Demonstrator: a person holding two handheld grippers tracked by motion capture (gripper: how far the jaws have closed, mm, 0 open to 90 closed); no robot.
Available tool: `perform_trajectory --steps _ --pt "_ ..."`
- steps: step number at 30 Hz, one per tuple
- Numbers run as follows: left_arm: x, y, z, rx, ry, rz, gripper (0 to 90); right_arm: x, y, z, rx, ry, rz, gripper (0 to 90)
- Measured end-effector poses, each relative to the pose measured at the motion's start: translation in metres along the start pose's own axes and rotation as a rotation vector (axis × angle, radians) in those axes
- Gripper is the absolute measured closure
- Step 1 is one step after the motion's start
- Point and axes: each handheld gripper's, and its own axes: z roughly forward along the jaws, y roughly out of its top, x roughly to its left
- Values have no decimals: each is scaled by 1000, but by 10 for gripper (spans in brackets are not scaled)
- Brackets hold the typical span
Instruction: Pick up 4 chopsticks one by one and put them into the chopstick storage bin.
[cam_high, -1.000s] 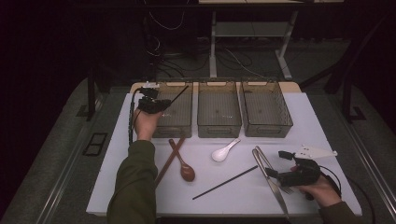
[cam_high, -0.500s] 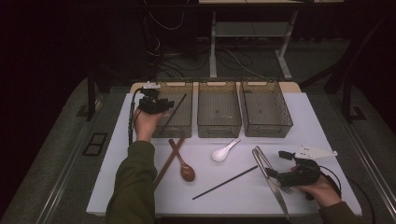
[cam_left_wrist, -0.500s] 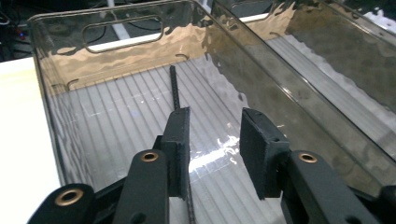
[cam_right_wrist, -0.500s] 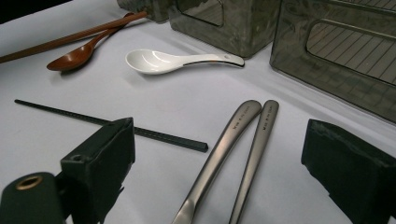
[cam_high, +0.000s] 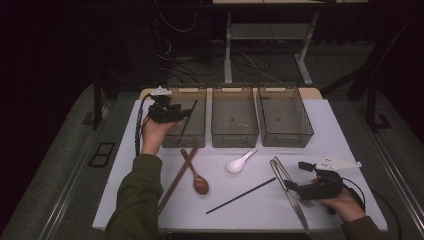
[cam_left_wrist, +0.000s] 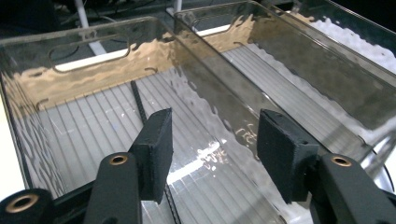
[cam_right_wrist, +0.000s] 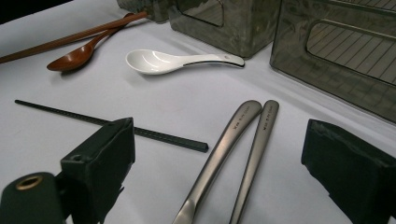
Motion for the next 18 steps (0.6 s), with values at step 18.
perform_trajectory --steps 18 --pt "-34 -14 -25 -35 -100 129 325 0 0 0 -1 -3 1 97"
